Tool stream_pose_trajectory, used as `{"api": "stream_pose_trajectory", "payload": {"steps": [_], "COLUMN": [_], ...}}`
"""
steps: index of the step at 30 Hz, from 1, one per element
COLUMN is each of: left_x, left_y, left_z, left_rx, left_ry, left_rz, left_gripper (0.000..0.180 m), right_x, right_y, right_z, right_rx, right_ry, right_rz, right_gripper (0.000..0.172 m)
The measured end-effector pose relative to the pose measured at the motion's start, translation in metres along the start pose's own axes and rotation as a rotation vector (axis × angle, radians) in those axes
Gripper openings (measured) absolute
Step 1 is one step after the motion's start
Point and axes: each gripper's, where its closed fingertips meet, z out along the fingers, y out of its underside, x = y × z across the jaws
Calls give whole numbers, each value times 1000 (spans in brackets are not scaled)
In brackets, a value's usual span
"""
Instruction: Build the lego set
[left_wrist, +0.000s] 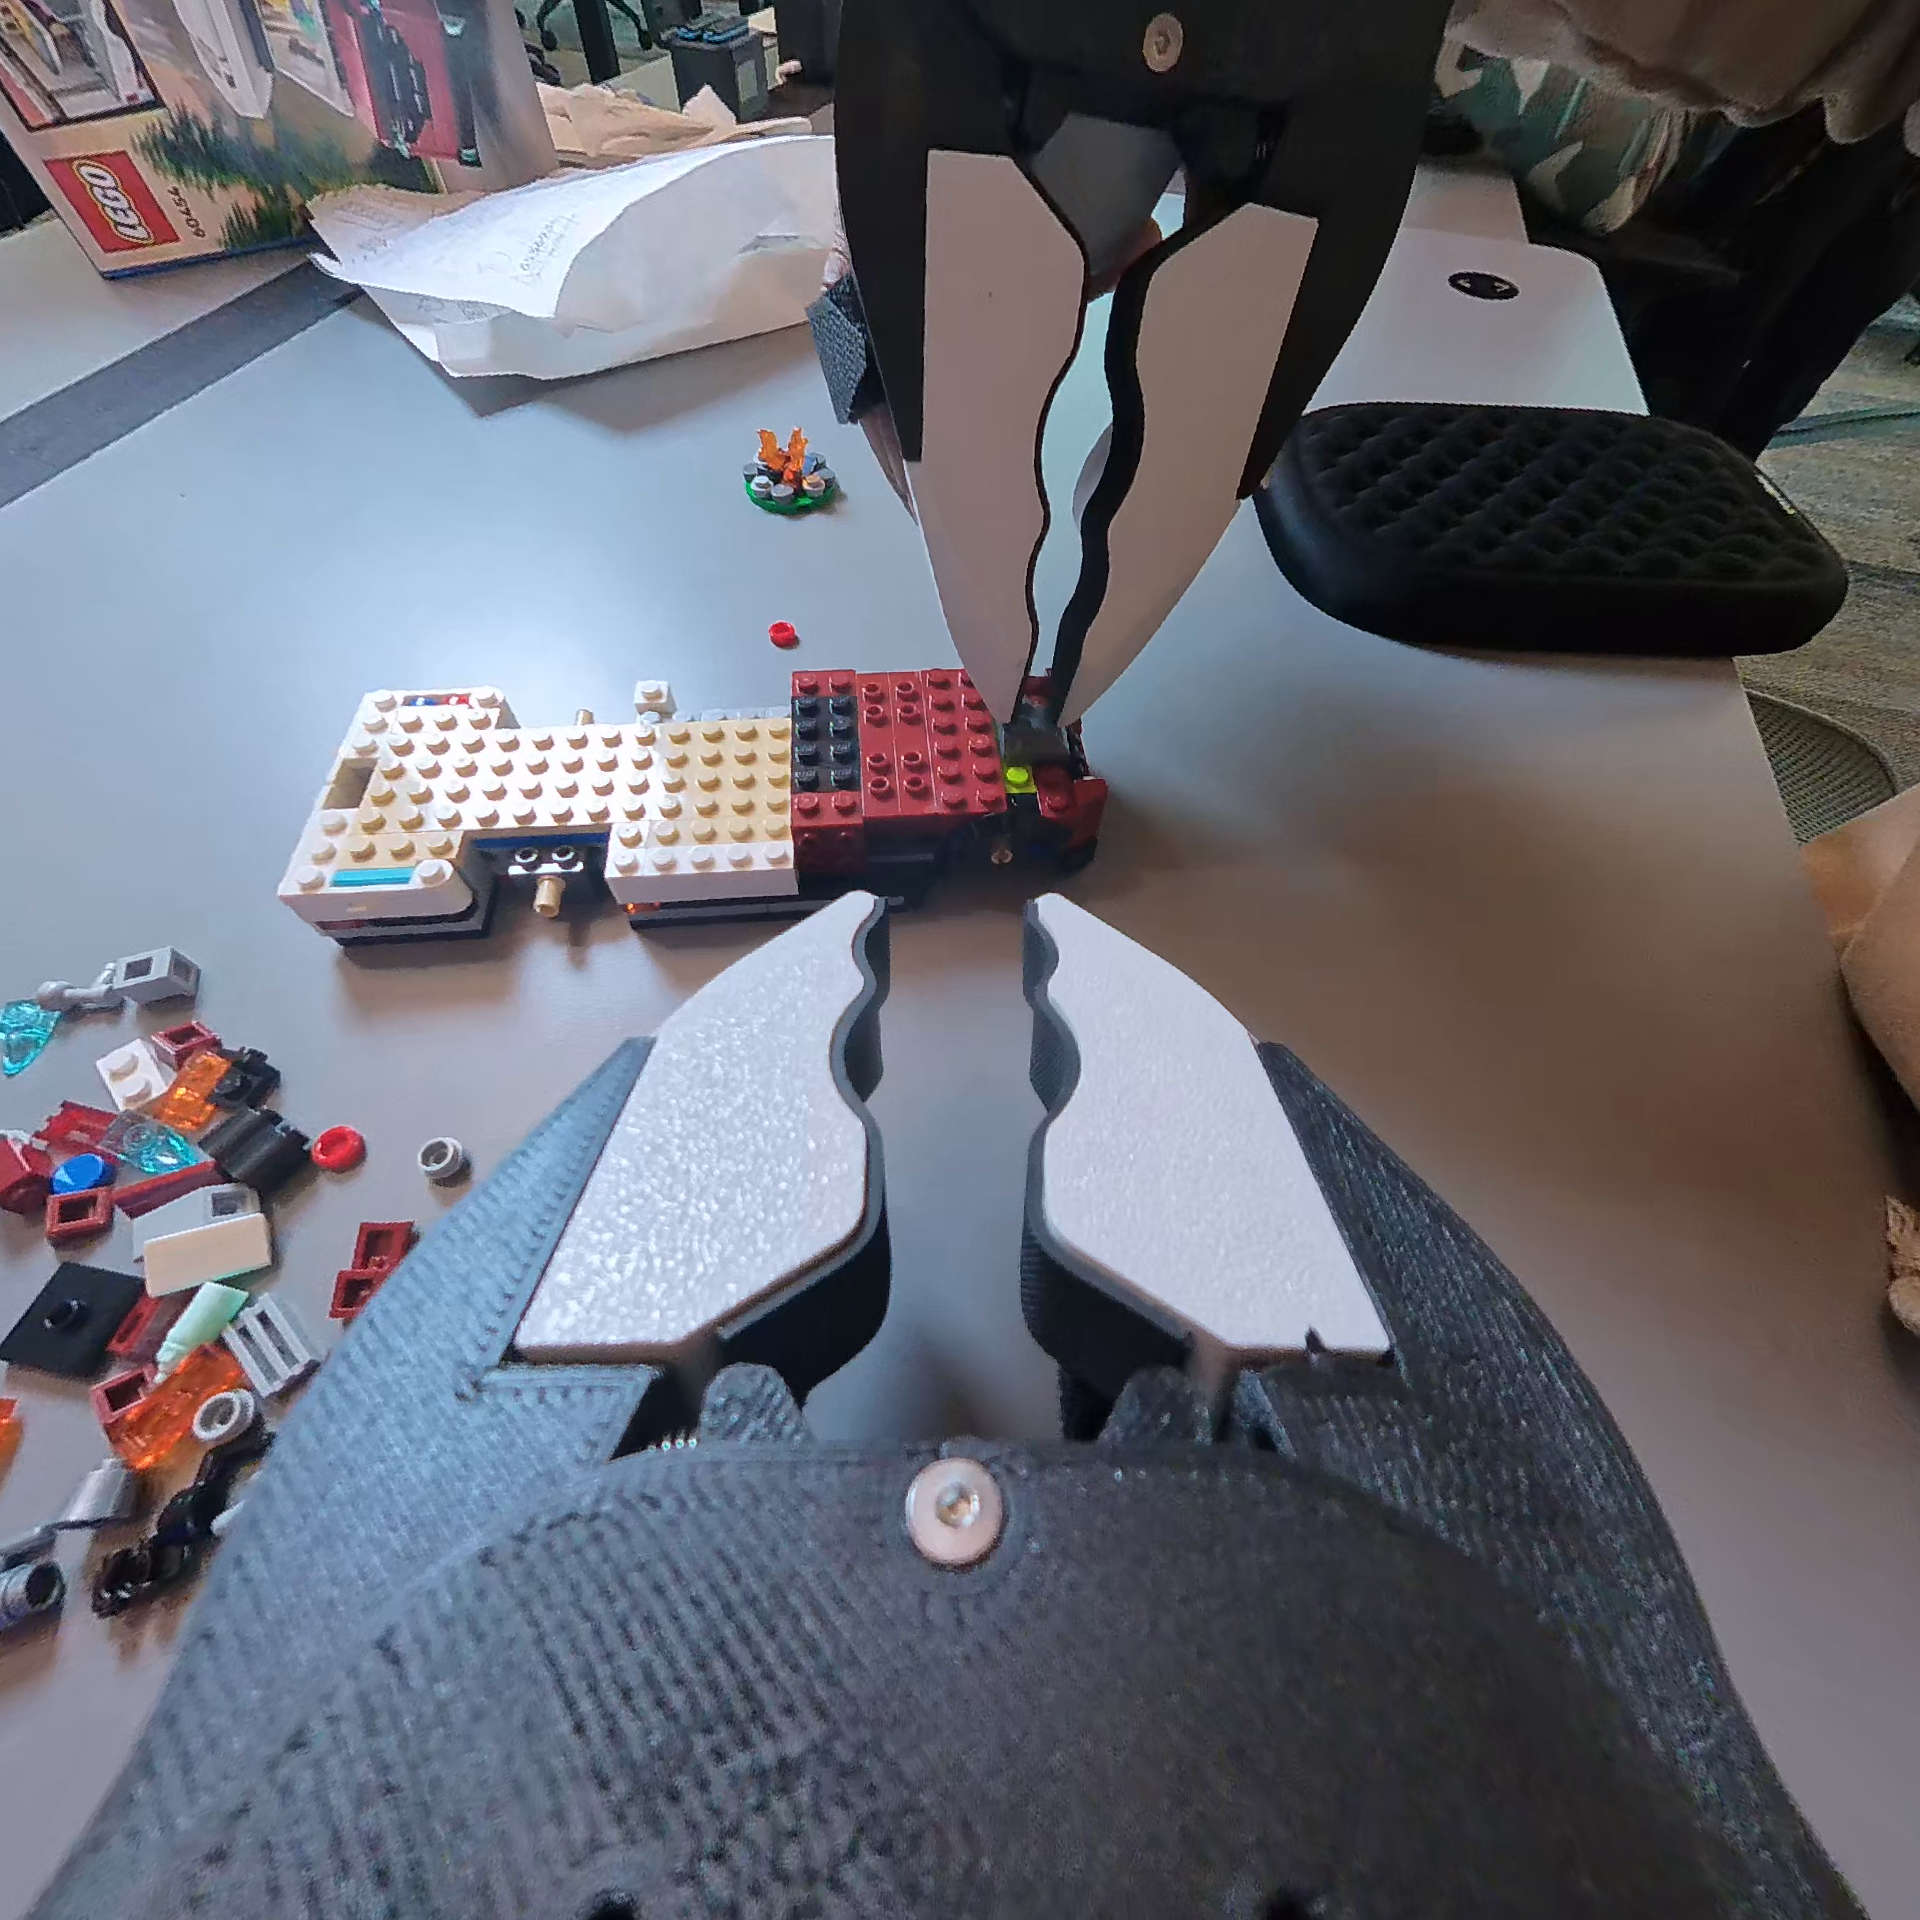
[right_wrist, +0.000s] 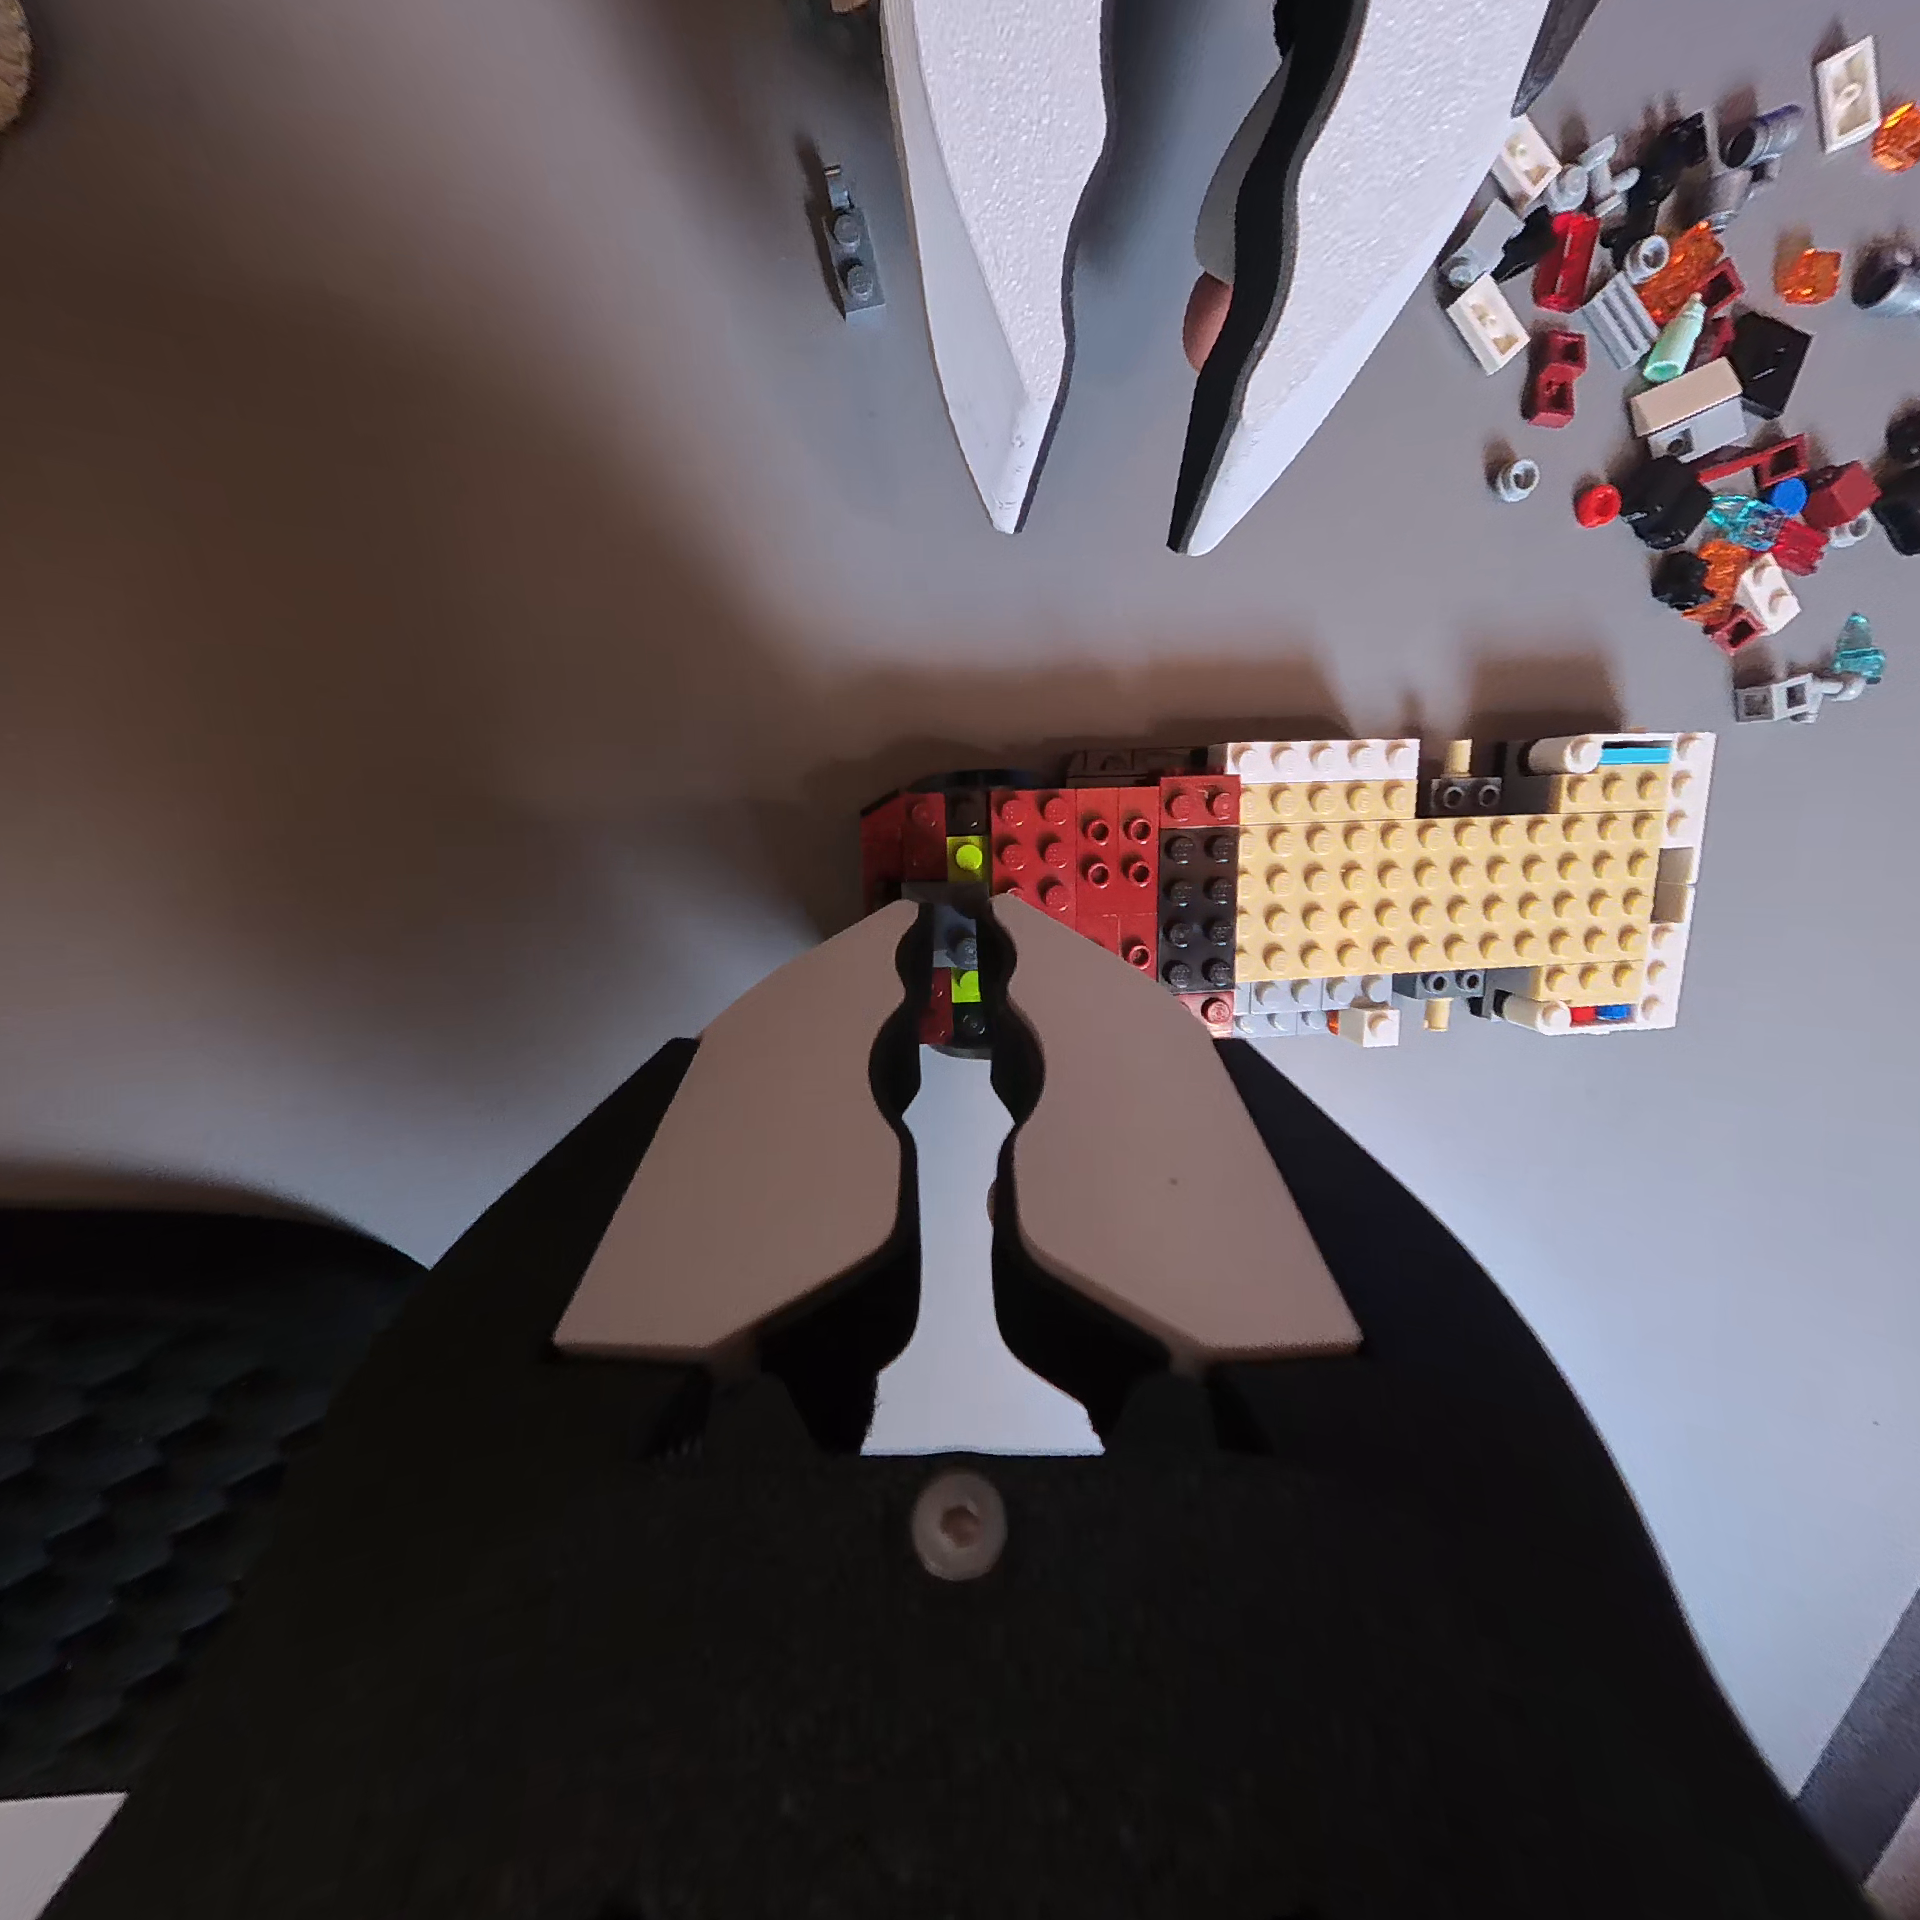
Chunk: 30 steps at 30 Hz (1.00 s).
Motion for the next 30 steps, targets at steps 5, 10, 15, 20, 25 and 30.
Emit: {"api": "stream_pose_trajectory", "payload": {"steps": [5, 10, 15, 20, 25, 30], "left_x": [0, 0, 1, 1, 2, 2], "left_y": [0, 0, 0, 0, 1, 0], "left_z": [0, 0, 0, 0, 0, 0], "left_rx": [-2, -2, -2, 0, -3, -1], "left_ry": [-2, 1, 3, 2, 6, 11], "left_rz": [3, 0, 3, 0, 1, -4], "left_gripper": [24, 24, 24, 24, 24, 24], "right_x": [0, 0, 1, 3, 2, 2], "right_y": [0, 0, 0, 0, 0, 0], "right_z": [0, 0, 1, 2, 2, 2], "right_rx": [9, 13, 7, -11, -22, -14], "right_ry": [-11, -22, -62, -46, -23, 0], "right_rz": [6, -9, 0, -12, -19, 8], "right_gripper": [8, 8, 7, 0, 0, 1]}}
